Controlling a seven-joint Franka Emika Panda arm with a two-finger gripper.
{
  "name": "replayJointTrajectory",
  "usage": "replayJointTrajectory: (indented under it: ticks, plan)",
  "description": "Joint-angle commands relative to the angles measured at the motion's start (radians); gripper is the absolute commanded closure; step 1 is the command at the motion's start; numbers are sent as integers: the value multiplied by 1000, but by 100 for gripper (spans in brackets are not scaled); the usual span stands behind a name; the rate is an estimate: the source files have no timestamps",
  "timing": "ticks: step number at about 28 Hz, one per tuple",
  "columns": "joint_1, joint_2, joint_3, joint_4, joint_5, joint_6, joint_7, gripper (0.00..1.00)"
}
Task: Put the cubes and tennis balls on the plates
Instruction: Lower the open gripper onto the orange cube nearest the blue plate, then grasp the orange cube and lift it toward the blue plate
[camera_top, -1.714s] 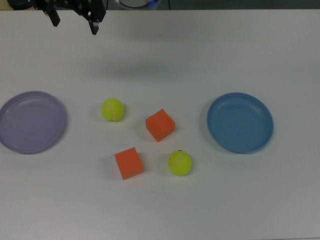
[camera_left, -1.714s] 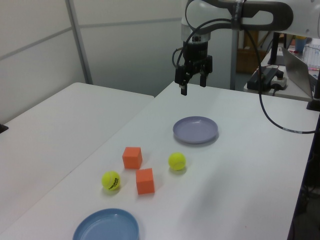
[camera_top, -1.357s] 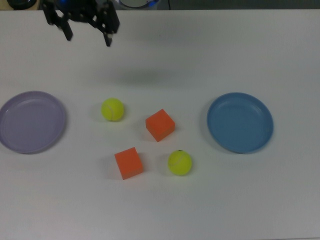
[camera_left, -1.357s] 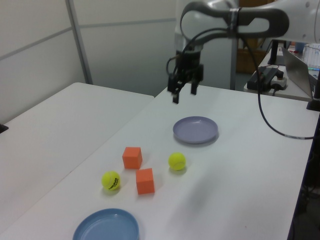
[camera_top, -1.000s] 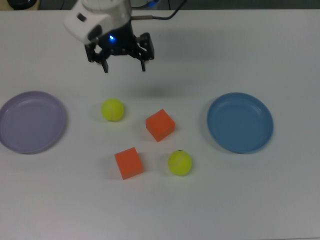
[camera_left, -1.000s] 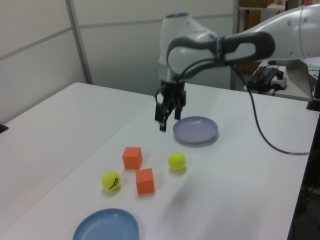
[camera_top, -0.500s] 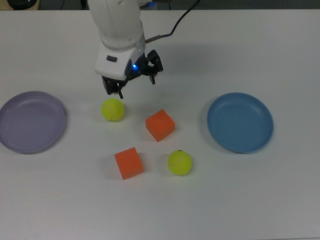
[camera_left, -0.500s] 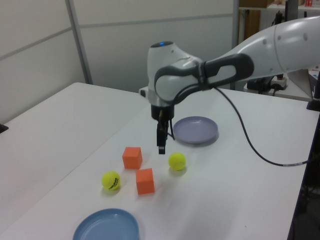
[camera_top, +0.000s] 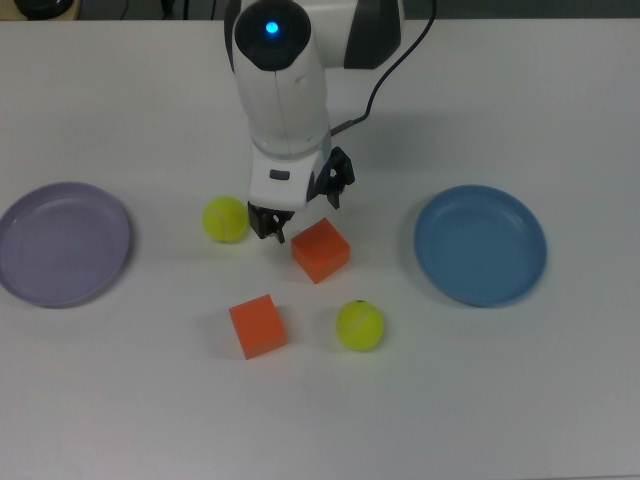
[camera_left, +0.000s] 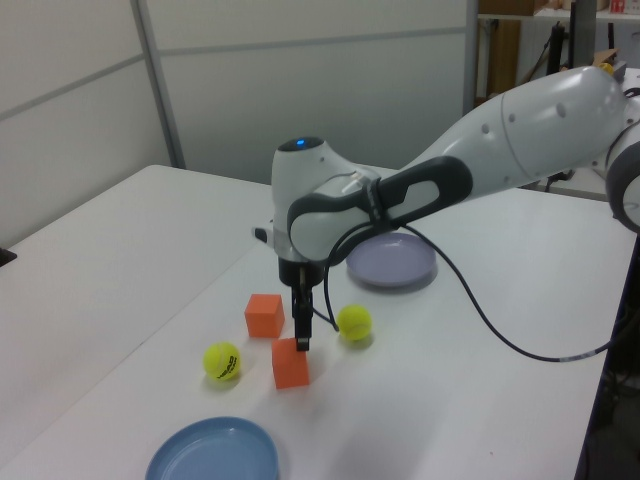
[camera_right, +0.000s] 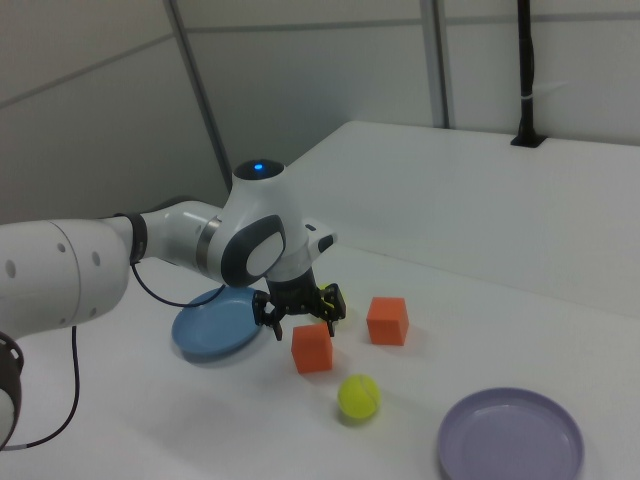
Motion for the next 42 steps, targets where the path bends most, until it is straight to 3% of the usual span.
replayJointTrajectory:
  ticks: [1, 19, 24, 25, 34, 42]
  plan:
    - [5, 38, 7, 10, 6, 56, -28, 0]
    - [25, 107, 20, 11, -11, 123, -14, 4]
    - [26, 121, 20, 33, -6, 123, 29, 78]
    - [26, 121, 20, 34, -5, 125, 38, 97]
    - [28, 70, 26, 45, 1, 113, 95, 100]
    - [60, 38, 139, 75, -32, 114, 309, 100]
